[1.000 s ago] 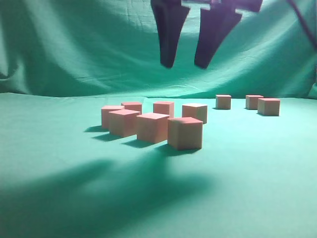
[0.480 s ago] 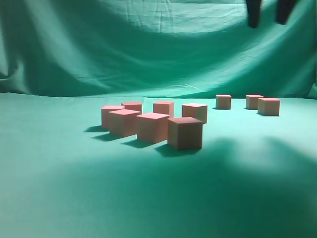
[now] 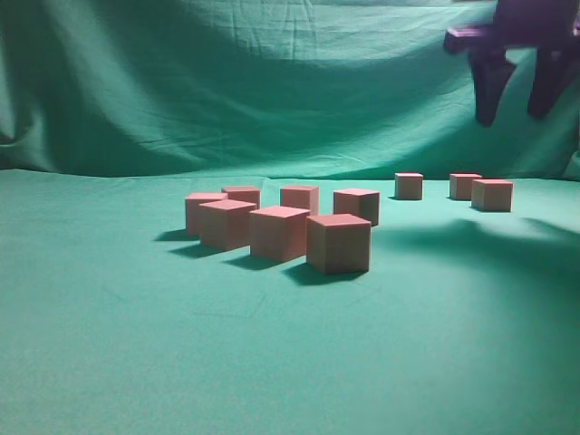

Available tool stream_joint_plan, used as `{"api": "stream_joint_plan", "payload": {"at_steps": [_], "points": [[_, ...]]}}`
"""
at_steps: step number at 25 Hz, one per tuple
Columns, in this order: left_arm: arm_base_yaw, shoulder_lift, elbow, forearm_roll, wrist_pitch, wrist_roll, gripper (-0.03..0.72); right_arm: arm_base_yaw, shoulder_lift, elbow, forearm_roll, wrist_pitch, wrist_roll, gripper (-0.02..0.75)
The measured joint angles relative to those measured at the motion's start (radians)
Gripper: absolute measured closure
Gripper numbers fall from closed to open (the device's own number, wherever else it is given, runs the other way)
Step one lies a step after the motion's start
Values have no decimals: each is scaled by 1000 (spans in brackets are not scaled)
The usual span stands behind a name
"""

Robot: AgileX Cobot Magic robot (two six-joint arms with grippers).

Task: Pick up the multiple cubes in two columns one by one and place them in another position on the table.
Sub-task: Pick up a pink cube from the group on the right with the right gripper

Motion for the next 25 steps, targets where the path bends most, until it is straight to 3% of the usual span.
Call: {"api": "stream_joint_plan", "payload": {"at_steps": [3,5,6,15,17,21,25], "points": [[0,0,0,0,0,0,688,-2,53,0,0,-33,-4,247],[0,0,0,0,0,0,688,-4,88,0,0,-57,-2,253],[0,0,0,0,0,0,688,-6,102,0,0,-70,0,207],[0,0,0,0,0,0,688,-20,167,-6,0,-149,11,216],[0,0,0,0,0,0,688,-20,170,-6,0,-153,12,262],[0,0,0,0,0,0,688,-22,180,-9,0,-162,12,484],[0,0,0,0,0,0,688,-22,180,-40,6,-120,14,485]]}}
